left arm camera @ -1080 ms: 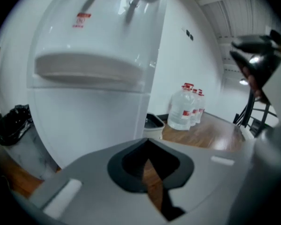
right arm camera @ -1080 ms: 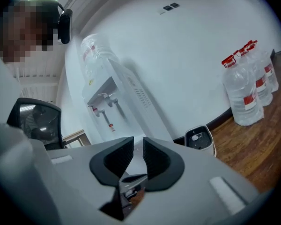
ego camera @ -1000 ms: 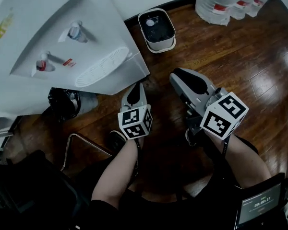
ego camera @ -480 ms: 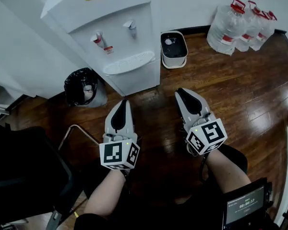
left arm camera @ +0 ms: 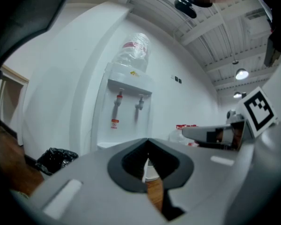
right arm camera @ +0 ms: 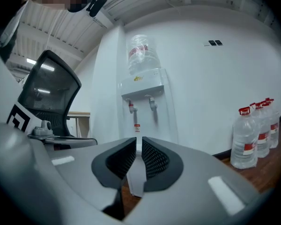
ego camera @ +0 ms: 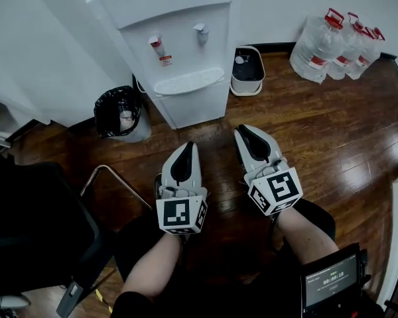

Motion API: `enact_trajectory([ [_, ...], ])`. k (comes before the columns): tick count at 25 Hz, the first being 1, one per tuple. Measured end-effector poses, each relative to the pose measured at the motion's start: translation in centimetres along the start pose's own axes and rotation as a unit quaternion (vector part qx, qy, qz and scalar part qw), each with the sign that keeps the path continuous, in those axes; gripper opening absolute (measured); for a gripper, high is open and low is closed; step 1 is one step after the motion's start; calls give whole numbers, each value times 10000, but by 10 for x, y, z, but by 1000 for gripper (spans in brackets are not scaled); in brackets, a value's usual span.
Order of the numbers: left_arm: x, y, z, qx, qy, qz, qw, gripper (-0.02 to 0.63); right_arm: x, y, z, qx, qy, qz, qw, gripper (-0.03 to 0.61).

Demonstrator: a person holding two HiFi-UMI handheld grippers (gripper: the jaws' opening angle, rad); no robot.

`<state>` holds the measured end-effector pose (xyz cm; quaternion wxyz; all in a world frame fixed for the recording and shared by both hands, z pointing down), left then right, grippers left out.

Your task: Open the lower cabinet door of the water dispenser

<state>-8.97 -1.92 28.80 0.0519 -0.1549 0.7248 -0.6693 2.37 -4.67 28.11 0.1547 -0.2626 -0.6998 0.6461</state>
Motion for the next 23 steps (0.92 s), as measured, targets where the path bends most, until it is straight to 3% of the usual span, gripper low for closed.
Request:
enact_trajectory([
  [6, -10, 12, 5, -113, -143, 357, 9992, 23, 4, 2, 2, -71, 81, -147, 9998, 29],
  [23, -1, 6, 15, -21, -67, 483, 9988, 23, -3, 8, 10, -241, 118, -304, 9992, 29],
])
Point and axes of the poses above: the fingertips, and each gripper's own axes: z forward along the fingers, x to its left, y out of its top, the point moved 1 cm from there along -z, backward along the fingers, and after that the axes turned 9 degrees about -x, right-handed, at the moved point
